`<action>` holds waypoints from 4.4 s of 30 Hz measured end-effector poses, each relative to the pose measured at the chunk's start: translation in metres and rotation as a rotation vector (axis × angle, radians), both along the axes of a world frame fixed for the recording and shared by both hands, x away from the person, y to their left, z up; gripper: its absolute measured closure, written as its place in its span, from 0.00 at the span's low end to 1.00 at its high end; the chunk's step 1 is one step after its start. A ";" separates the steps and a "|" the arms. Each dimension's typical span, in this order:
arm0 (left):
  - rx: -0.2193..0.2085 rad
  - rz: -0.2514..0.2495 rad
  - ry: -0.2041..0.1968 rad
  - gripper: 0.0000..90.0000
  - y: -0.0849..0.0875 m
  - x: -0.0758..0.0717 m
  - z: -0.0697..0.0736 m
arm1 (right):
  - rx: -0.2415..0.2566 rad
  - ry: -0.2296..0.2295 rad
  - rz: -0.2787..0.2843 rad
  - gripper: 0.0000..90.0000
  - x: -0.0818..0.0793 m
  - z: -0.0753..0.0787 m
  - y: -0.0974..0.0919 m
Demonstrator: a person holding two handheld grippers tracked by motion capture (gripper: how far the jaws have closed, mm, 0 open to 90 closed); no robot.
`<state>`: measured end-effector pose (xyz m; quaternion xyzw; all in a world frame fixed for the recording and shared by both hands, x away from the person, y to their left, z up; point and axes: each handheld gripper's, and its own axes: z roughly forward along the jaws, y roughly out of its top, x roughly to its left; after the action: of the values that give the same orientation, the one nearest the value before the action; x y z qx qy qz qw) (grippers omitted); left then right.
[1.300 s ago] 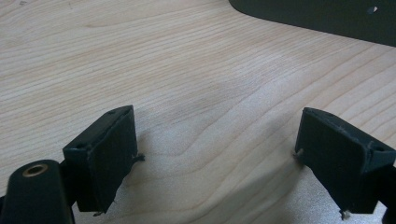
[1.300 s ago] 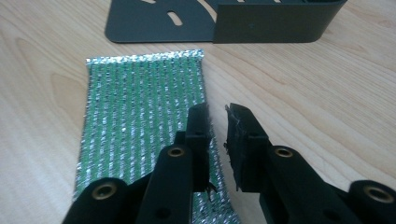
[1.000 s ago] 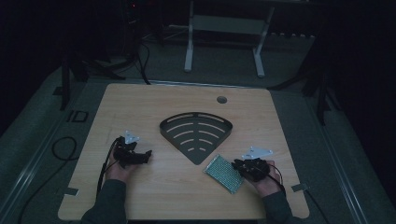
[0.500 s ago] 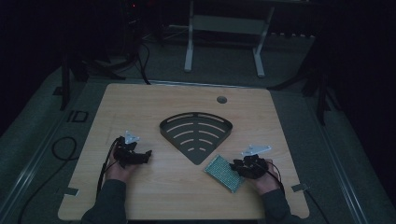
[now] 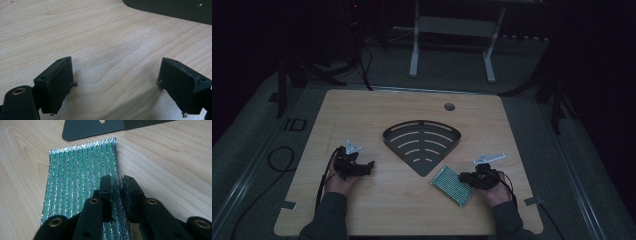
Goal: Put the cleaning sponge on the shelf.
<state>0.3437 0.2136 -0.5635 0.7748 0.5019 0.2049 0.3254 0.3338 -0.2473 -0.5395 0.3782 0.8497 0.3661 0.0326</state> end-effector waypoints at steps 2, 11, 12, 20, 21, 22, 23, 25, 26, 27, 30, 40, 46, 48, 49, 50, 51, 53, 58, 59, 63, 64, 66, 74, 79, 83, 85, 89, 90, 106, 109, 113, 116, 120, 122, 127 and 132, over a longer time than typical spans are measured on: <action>0.000 0.000 0.000 0.14 0.000 0.000 0.000 | -0.005 -0.002 0.006 0.94 0.000 0.001 0.000; 0.000 0.000 0.000 0.15 0.000 0.000 0.000 | -0.027 -0.055 0.005 1.00 -0.005 0.005 0.002; 0.000 0.000 0.000 0.15 0.000 0.000 0.000 | -0.027 -0.060 0.003 1.00 -0.005 0.005 0.002; 0.000 0.000 0.000 0.15 0.000 0.000 0.000 | 0.016 -0.090 0.001 1.00 -0.008 0.016 -0.003; 0.000 0.000 0.001 0.14 0.000 0.000 0.000 | 0.019 -0.097 0.000 1.00 -0.008 0.017 -0.003; 0.000 0.000 0.000 0.14 0.000 0.000 0.000 | 0.027 -0.100 0.001 1.00 -0.008 0.019 -0.004; 0.000 0.000 0.001 0.15 0.000 0.000 0.000 | 0.031 -0.100 0.001 1.00 -0.008 0.020 -0.004; 0.000 0.000 0.000 0.14 0.000 0.000 0.000 | 0.030 -0.107 0.000 1.00 -0.008 0.021 -0.004; 0.000 0.000 0.000 0.14 0.000 0.000 0.000 | 0.031 -0.110 0.000 1.00 -0.008 0.022 -0.004; 0.000 0.000 0.000 0.14 0.000 0.000 0.000 | 0.032 -0.115 -0.001 1.00 -0.008 0.024 -0.004; 0.000 0.000 0.001 0.15 0.000 0.000 0.000 | 0.036 -0.124 -0.002 1.00 -0.008 0.026 -0.003; 0.000 0.000 0.000 0.15 0.000 0.000 0.000 | 0.054 -0.155 -0.002 1.00 -0.007 0.038 -0.003; 0.000 0.000 0.000 0.14 0.000 0.000 0.000 | 0.070 -0.171 -0.003 1.00 -0.005 0.045 -0.003; 0.000 0.000 0.000 0.15 0.000 0.000 0.000 | 0.075 -0.178 -0.002 1.00 -0.003 0.048 -0.003; 0.000 0.000 0.001 0.15 0.000 0.000 0.000 | 0.075 -0.178 -0.002 1.00 -0.003 0.048 -0.003; 0.000 0.000 0.001 0.14 0.000 0.000 0.000 | 0.079 -0.179 -0.003 1.00 -0.002 0.049 -0.002; 0.000 0.000 0.000 0.15 0.000 0.000 0.000 | 0.080 -0.180 -0.002 1.00 -0.002 0.050 -0.002; 0.000 0.000 0.000 0.15 0.000 0.000 0.000 | 0.083 -0.182 -0.003 1.00 -0.001 0.051 -0.002; 0.000 0.000 0.000 0.14 0.000 0.000 0.000 | 0.090 -0.191 0.007 1.00 0.004 0.057 0.002; 0.000 0.000 0.000 0.14 0.000 0.000 0.000 | 0.091 -0.194 0.006 1.00 0.005 0.058 0.002; 0.000 0.000 0.001 0.14 0.000 0.000 0.000 | 0.096 -0.203 0.007 1.00 0.009 0.062 0.005; 0.000 0.000 0.001 0.14 0.000 0.000 0.000 | 0.099 -0.203 0.007 1.00 0.010 0.063 0.005; 0.000 0.000 0.001 0.14 0.000 0.000 0.000 | 0.099 -0.207 0.008 1.00 0.011 0.064 0.006; 0.000 0.000 0.001 0.15 0.000 0.000 0.000 | 0.103 -0.219 0.013 1.00 0.024 0.071 0.009; 0.000 0.000 0.001 0.14 0.000 0.000 0.000 | 0.107 -0.222 0.013 1.00 0.030 0.073 0.011; 0.000 0.000 0.001 0.15 0.000 0.000 0.000 | 0.103 -0.224 0.020 1.00 0.033 0.075 0.011; 0.000 0.000 0.001 0.14 0.000 0.000 0.000 | 0.105 -0.231 0.016 1.00 0.035 0.076 0.011; 0.000 0.000 0.001 0.14 0.000 0.000 0.000 | 0.102 -0.234 0.016 1.00 0.038 0.078 0.011; 0.000 0.000 0.001 0.14 0.000 0.000 0.000 | 0.099 -0.237 0.017 1.00 0.039 0.078 0.011; -0.001 0.001 0.000 0.14 0.000 0.000 0.000 | 0.111 -0.266 0.017 1.00 0.059 0.088 0.016; 0.001 0.000 0.001 0.15 0.000 0.000 0.000 | 0.123 -0.270 0.017 1.00 0.063 0.089 0.016; 0.001 0.000 0.000 0.14 0.000 0.000 0.000 | 0.139 -0.273 0.018 1.00 0.068 0.087 0.019; 0.001 0.000 0.000 0.14 0.000 0.000 0.000 | 0.146 -0.271 0.021 1.00 0.071 0.085 0.022; 0.001 0.000 0.001 0.15 0.000 0.000 0.000 | 0.144 -0.273 0.023 1.00 0.074 0.083 0.025; 0.001 0.000 0.000 0.14 0.000 0.000 0.000 | 0.144 -0.272 0.026 1.00 0.075 0.082 0.027; -0.002 0.002 -0.001 0.14 0.000 0.000 0.000 | 0.145 -0.279 0.033 1.00 0.079 0.085 0.028; -0.002 0.001 0.000 0.15 0.000 0.000 0.000 | 0.146 -0.285 0.034 1.00 0.083 0.090 0.029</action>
<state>0.3437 0.2135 -0.5635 0.7742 0.5025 0.2045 0.3259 0.4171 -0.2179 -0.4496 0.3091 0.8139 0.4773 0.1193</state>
